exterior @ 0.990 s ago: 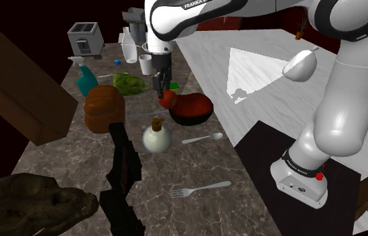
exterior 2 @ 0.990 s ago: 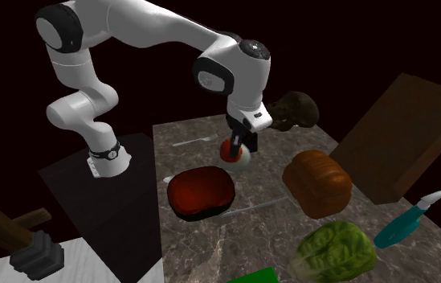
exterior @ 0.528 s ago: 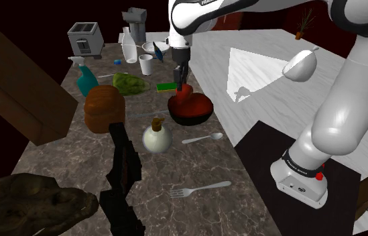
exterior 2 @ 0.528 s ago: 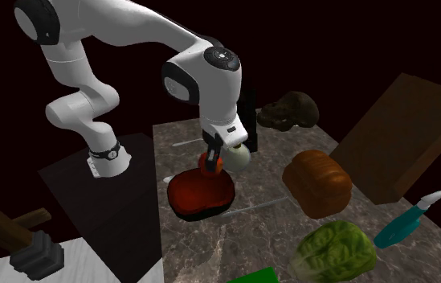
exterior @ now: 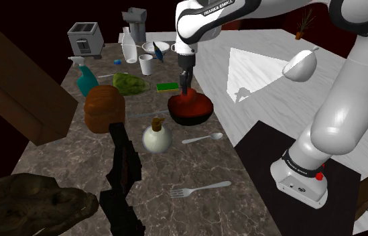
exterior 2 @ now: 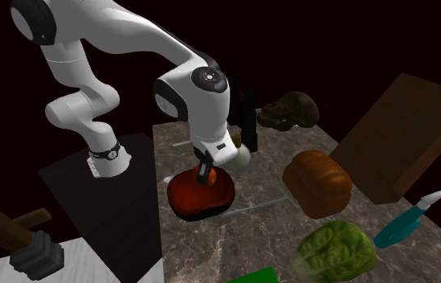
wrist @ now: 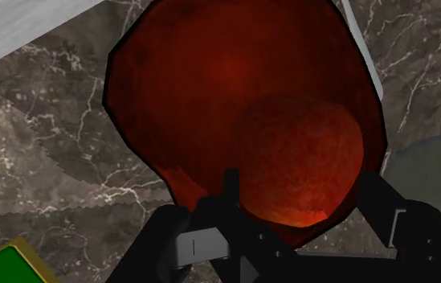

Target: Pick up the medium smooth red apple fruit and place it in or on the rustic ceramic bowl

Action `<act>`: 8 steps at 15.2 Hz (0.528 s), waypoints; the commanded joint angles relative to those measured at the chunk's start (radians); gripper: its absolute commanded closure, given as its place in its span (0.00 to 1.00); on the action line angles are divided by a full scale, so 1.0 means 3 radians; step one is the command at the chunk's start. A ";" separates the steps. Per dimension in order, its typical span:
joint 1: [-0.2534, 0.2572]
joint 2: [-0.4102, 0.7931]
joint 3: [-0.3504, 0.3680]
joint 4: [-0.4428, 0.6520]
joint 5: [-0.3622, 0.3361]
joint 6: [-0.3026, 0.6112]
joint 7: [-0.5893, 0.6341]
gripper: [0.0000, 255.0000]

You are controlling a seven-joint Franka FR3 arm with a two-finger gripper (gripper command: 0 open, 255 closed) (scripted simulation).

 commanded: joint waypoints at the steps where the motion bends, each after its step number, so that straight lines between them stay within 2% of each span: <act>1: 0.0002 0.0030 0.0001 -0.0046 0.0000 0.0077 -0.0007 1.00; 8: 0.0007 0.0145 0.0001 -0.0169 0.0001 0.0314 -0.0030 1.00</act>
